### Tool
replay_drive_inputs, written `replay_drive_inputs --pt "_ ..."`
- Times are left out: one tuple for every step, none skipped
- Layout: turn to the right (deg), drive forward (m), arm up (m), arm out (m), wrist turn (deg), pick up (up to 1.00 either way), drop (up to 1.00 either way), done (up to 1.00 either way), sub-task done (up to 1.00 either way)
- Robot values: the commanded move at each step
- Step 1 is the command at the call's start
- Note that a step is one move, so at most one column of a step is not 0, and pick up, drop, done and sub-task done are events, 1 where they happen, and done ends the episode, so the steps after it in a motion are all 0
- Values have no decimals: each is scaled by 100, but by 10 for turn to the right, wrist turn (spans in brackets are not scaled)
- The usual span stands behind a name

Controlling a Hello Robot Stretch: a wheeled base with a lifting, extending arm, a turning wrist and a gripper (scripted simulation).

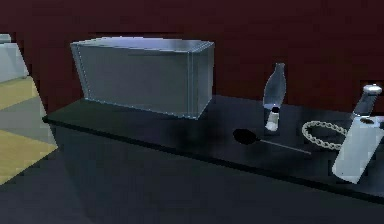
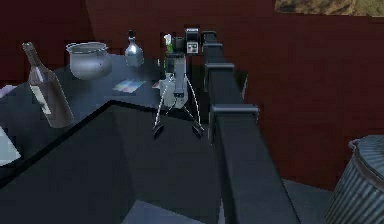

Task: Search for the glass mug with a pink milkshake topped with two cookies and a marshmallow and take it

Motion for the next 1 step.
replay_drive_inputs --pt "0 0 0 0 450 0 0 0 0"
